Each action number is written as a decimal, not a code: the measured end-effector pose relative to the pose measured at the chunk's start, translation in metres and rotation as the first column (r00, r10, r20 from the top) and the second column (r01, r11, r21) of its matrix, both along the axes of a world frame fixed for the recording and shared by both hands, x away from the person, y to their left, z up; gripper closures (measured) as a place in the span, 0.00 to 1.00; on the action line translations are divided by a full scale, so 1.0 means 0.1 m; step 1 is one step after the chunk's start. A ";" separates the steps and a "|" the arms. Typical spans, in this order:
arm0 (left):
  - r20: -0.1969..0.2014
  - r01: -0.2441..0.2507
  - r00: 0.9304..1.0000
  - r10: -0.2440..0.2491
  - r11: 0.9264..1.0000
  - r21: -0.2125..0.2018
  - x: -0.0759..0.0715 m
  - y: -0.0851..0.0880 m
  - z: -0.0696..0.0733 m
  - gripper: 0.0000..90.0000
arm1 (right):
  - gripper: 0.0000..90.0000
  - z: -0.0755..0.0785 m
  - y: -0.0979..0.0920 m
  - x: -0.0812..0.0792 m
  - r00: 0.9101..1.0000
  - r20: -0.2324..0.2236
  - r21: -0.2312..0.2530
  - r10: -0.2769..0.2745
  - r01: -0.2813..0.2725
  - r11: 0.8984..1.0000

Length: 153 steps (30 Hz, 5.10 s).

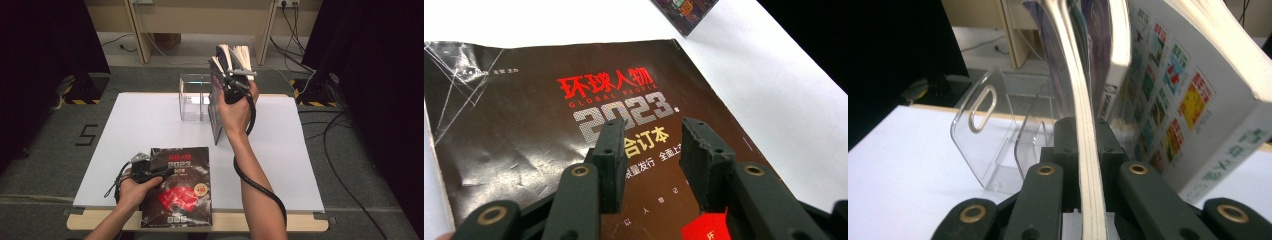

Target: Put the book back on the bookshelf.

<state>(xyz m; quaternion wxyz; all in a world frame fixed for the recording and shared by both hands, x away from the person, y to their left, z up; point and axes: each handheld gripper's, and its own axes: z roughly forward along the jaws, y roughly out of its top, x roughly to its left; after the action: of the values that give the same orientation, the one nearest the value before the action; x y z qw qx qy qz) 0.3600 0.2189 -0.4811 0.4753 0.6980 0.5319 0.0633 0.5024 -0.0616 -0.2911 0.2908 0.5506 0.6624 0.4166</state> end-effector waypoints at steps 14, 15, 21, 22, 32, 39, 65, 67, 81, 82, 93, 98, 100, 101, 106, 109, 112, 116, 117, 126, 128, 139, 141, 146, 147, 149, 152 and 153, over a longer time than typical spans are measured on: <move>0.002 -0.007 1.000 0.007 1.000 -0.007 0.01 0.03 0.00 0.68 | 0.94 0.02 0.13 0.20 0.996 0.073 0.007 -0.052 0.052 0.999; 0.002 -0.006 1.000 0.006 1.000 -0.005 0.01 0.03 0.01 0.68 | 0.94 0.00 0.13 0.21 0.996 0.074 0.002 -0.054 0.054 0.999; 0.002 -0.003 1.000 0.003 1.000 -0.005 0.02 0.03 0.00 0.68 | 0.93 -0.06 0.14 0.24 0.995 0.076 -0.002 -0.058 0.058 0.998; 0.003 -0.003 1.000 0.003 1.000 -0.004 0.02 0.03 0.00 0.68 | 0.92 -0.06 0.13 0.24 0.996 0.074 -0.009 -0.050 0.051 0.999; 0.005 0.010 1.000 -0.010 1.000 0.004 0.00 -0.01 0.00 0.68 | 0.83 -0.03 0.08 0.14 1.000 0.028 0.025 -0.013 0.012 1.000; 0.015 0.009 1.000 -0.009 1.000 0.015 0.00 -0.01 0.01 0.67 | 0.82 -0.04 -0.01 0.11 0.999 -0.032 0.070 0.007 -0.005 0.998; 0.016 0.001 1.000 -0.001 1.000 0.011 0.01 0.03 0.02 0.67 | 0.94 -0.05 0.15 0.18 1.000 0.021 0.017 -0.024 0.024 1.000; 0.016 0.000 1.000 0.000 1.000 0.010 0.01 0.03 0.02 0.67 | 0.94 -0.03 0.16 0.19 0.999 0.043 0.017 -0.028 0.027 0.999; 0.013 0.005 1.000 -0.005 1.000 0.005 0.02 0.03 0.01 0.68 | 0.94 -0.05 0.21 0.32 0.995 0.074 0.015 -0.064 0.063 0.998; 0.015 0.002 1.000 -0.002 1.000 0.005 0.02 0.04 0.01 0.68 | 0.94 -0.05 0.21 0.33 0.995 0.078 0.015 -0.064 0.063 0.998; 0.011 0.001 1.000 -0.001 1.000 0.006 0.02 0.04 0.01 0.68 | 0.94 -0.13 0.23 0.38 0.994 0.081 0.001 -0.072 0.072 0.997; 0.009 0.004 1.000 -0.004 1.000 0.004 0.02 0.03 0.00 0.68 | 0.91 -0.12 0.25 0.39 0.996 0.064 -0.008 -0.059 0.060 0.998; 0.010 0.009 1.000 -0.009 1.000 0.003 0.01 0.03 0.00 0.68 | 0.88 -0.11 0.24 0.38 0.997 0.054 0.009 -0.049 0.049 0.999; 0.010 0.011 1.000 -0.011 1.000 0.003 0.01 0.03 0.00 0.68 | 0.87 -0.10 0.23 0.37 0.998 0.045 0.012 -0.049 0.049 0.999; 0.013 0.012 1.000 -0.012 1.000 0.008 0.00 0.02 0.01 0.68 | 0.86 -0.10 0.18 0.31 0.999 0.023 0.039 -0.033 0.032 0.999; 0.015 0.014 1.000 -0.014 1.000 0.005 0.00 0.02 0.01 0.68 | 0.86 -0.09 0.14 0.29 1.000 0.010 0.058 -0.020 0.020 0.998; 0.012 0.011 1.000 -0.011 1.000 0.006 0.01 0.02 0.01 0.68 | 0.86 -0.07 0.11 0.27 1.000 0.003 0.069 -0.011 0.011 0.998; 0.011 0.010 1.000 -0.010 1.000 0.007 0.01 0.02 0.01 0.68 | 0.87 -0.05 0.08 0.29 1.000 -0.020 0.075 -0.005 0.007 0.997; 0.011 0.010 1.000 -0.010 1.000 0.008 0.01 0.02 0.00 0.68 | 0.87 -0.04 0.08 0.29 1.000 -0.024 0.077 -0.004 0.006 0.997; 0.009 0.012 1.000 -0.012 1.000 0.008 0.01 0.02 0.00 0.68 | 0.87 -0.01 0.07 0.30 0.999 -0.051 0.083 0.002 0.002 0.997; 0.009 0.012 1.000 -0.013 1.000 0.008 0.01 0.02 0.00 0.67 | 0.87 -0.01 0.07 0.28 0.999 -0.047 0.091 0.001 0.003 0.996; 0.004 0.018 1.000 -0.018 1.000 0.009 0.01 0.01 -0.01 0.67 | 0.93 0.06 0.19 0.27 0.998 -0.043 0.009 -0.038 0.038 0.999; 0.003 0.020 1.000 -0.020 1.000 0.008 0.01 0.01 -0.02 0.67 | 0.93 0.07 0.21 0.29 0.998 -0.046 0.003 -0.040 0.040 0.999; 0.000 0.021 1.000 -0.021 1.000 0.005 0.01 0.00 -0.02 0.67 | 0.92 0.08 0.26 0.35 0.998 -0.046 0.001 -0.046 0.046 0.999; 0.001 0.020 1.000 -0.020 1.000 0.004 0.02 0.01 -0.02 0.67 | 0.91 0.08 0.26 0.37 0.998 -0.044 -0.006 -0.045 0.045 0.999; 0.003 0.019 1.000 -0.019 1.000 0.002 0.01 0.01 -0.02 0.67 | 0.89 0.09 0.26 0.41 0.997 -0.060 -0.001 -0.047 0.047 0.999; -0.001 0.017 1.000 -0.017 1.000 0.001 0.02 0.02 -0.02 0.67 | 0.88 0.08 0.26 0.47 0.996 -0.074 -0.008 -0.047 0.047 0.999; -0.002 0.017 1.000 -0.017 1.000 0.003 0.02 0.02 -0.02 0.67 | 0.88 0.08 0.26 0.48 0.996 -0.076 -0.006 -0.046 0.045 0.999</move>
<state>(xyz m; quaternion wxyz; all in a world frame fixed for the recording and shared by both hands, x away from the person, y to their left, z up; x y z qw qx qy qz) 0.3615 0.2212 -0.4829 0.4742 0.7034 0.5262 0.0595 0.5509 -0.0354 -0.2828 0.2759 0.5804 0.6611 0.3871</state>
